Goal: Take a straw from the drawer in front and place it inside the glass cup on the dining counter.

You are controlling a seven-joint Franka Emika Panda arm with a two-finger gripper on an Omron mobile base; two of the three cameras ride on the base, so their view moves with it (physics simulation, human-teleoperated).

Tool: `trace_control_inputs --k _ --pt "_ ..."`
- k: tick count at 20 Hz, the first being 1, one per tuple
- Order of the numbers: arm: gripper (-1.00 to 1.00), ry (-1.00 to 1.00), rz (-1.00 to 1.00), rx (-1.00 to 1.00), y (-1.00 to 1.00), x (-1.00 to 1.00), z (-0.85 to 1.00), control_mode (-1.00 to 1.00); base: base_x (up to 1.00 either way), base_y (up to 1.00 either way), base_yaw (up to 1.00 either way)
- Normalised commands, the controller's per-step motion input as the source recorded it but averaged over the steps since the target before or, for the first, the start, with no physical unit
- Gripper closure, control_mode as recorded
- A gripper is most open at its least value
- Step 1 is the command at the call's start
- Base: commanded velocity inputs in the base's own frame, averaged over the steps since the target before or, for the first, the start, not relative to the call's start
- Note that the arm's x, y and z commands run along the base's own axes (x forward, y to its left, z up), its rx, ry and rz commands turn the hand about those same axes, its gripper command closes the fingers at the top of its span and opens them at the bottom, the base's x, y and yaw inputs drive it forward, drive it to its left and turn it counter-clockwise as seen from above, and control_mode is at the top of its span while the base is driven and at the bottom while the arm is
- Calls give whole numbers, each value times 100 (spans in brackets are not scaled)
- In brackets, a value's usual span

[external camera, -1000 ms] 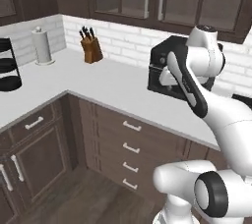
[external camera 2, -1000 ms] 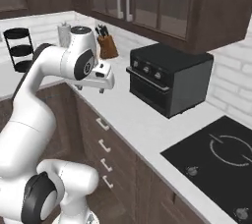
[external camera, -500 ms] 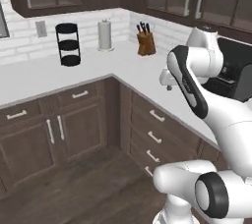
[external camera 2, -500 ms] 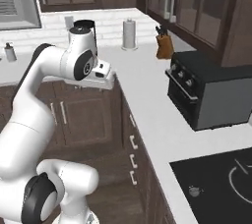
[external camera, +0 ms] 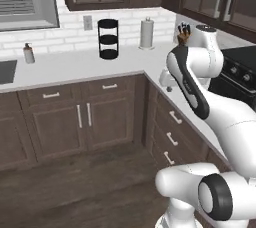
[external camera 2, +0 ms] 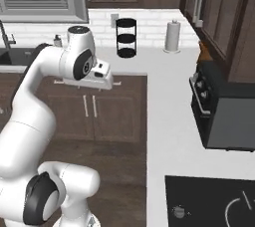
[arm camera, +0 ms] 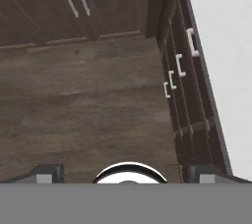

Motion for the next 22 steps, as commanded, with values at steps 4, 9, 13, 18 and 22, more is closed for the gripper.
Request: trace_control_inputs --k 4,9,13,18,22 --pt "-100 0 0 0 0 0 0 100 -51 -51 35" --pt "-100 0 0 0 0 0 0 100 -18 -47 23" --pt "-100 0 0 0 0 0 0 100 0 -55 16" --pt "-100 0 0 0 0 0 0 100 1 -21 5" --pt "-100 0 0 0 0 0 0 100 25 0 -11"
